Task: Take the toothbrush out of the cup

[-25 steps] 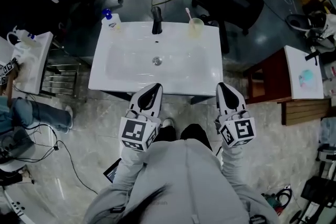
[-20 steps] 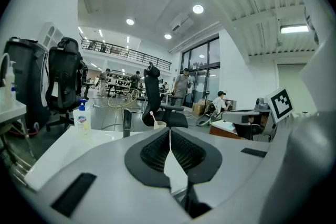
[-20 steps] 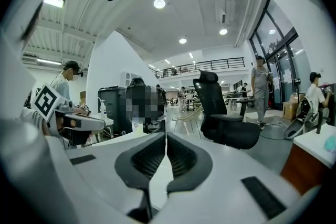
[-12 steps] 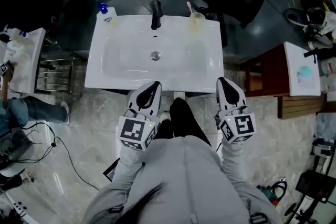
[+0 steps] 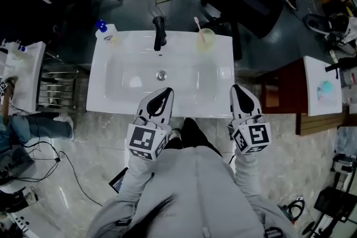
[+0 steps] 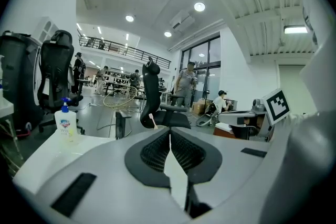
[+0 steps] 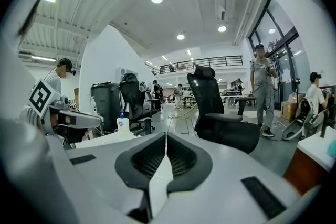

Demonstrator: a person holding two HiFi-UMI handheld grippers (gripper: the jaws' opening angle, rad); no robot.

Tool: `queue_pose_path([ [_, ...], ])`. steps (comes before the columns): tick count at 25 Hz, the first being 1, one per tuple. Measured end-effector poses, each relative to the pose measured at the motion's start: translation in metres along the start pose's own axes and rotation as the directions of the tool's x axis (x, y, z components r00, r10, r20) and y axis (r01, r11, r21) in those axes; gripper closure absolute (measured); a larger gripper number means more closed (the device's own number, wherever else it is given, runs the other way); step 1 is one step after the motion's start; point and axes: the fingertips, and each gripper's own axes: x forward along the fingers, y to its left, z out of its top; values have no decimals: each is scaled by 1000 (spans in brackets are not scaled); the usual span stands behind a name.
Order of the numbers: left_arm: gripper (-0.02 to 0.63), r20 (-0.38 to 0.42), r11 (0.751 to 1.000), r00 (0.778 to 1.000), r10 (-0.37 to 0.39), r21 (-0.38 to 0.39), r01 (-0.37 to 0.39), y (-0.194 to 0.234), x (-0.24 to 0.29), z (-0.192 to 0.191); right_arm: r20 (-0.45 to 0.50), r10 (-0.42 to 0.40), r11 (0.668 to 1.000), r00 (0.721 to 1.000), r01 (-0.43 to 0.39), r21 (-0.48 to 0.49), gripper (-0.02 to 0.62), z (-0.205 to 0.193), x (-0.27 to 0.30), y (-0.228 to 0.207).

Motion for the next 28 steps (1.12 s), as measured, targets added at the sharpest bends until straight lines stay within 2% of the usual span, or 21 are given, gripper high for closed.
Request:
queue_pose_path([
  [7,578,45,1000,999,3,29,-5,12,82,41,25,10,1000,1000,-9,-12,571,26,61,-62],
  [13,578,56,999,998,29,30,-31,24,127,61,27,52,998,998,-50,-40,571,41,99,-90],
  [18,578,36,999,998,44,23,-45,26,142,61,19,95,995,995,-94,-43,571,41,114,-98],
  [28,578,15,999,999,29,41,-30,35,140,62,15,80,997,997,-80,-13,569,35,121,-90],
])
